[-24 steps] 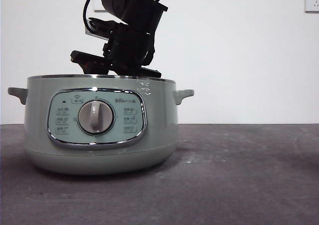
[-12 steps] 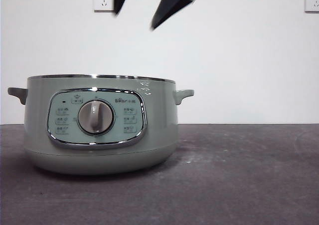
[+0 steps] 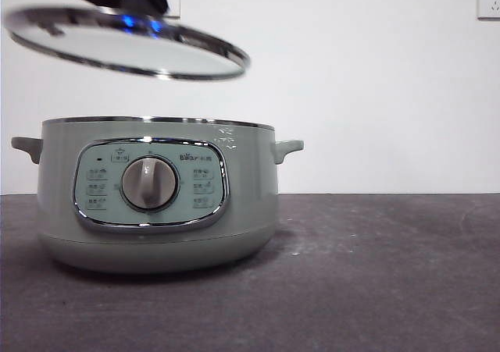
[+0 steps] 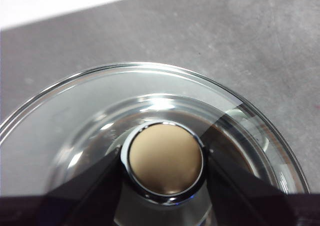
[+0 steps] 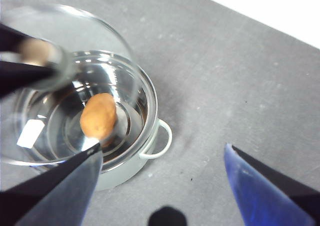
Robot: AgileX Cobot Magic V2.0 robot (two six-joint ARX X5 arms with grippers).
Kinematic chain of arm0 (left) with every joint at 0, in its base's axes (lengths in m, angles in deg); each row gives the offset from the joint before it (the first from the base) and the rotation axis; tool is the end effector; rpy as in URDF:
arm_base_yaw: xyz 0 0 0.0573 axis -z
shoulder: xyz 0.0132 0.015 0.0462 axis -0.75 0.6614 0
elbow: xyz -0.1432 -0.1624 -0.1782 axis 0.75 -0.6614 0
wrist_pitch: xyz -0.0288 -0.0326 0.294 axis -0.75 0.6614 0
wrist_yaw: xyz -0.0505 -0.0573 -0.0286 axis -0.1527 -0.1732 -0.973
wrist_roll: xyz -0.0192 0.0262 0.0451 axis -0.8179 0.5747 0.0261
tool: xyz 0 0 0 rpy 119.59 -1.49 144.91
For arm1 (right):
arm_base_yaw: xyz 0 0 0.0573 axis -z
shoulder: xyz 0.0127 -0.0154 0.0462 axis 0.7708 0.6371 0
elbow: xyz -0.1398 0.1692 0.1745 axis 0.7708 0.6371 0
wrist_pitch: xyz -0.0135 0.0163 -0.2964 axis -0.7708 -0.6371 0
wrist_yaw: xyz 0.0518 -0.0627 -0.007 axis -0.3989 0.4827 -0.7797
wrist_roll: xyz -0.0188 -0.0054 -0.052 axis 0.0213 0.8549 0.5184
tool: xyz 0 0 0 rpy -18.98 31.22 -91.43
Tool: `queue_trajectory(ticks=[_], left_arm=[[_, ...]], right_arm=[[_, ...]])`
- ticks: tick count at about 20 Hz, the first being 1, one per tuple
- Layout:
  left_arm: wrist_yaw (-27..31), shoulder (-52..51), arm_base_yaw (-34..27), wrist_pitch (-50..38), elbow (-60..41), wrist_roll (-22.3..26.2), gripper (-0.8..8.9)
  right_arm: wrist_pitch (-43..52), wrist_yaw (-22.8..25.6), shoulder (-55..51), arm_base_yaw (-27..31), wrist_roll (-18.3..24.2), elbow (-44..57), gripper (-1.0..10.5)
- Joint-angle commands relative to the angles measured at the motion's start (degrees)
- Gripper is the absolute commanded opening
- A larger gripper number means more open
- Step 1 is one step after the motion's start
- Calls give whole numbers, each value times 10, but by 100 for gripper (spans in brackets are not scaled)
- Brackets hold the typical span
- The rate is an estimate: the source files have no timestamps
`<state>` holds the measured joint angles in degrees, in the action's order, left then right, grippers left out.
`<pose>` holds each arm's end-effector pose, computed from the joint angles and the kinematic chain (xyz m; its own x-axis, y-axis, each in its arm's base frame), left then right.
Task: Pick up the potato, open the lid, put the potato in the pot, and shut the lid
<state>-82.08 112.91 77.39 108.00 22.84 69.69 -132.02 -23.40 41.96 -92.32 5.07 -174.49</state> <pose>0.2801 -0.1531 0.3635 0.7596 -0.3892 -0.5212 0.4301 0.9016 -0.0464 0.2154 0.1853 0.5034 0.6986 0.3766 -0.6084 -0.5456 0.8305 -0.1124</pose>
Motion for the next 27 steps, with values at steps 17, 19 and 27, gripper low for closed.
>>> queue_trajectory(ticks=[17, 19, 27], left_arm=[[30, 113, 20, -10, 6, -21, -9], [27, 126, 20, -8, 6, -23, -9], [-19, 151, 20, 26, 6, -53, -9]], right_arm=[[-37, 62, -22, -1, -19, 1, 407], [-37, 61, -22, -1, -19, 1, 407], [-46, 61, -22, -1, -24, 1, 407]])
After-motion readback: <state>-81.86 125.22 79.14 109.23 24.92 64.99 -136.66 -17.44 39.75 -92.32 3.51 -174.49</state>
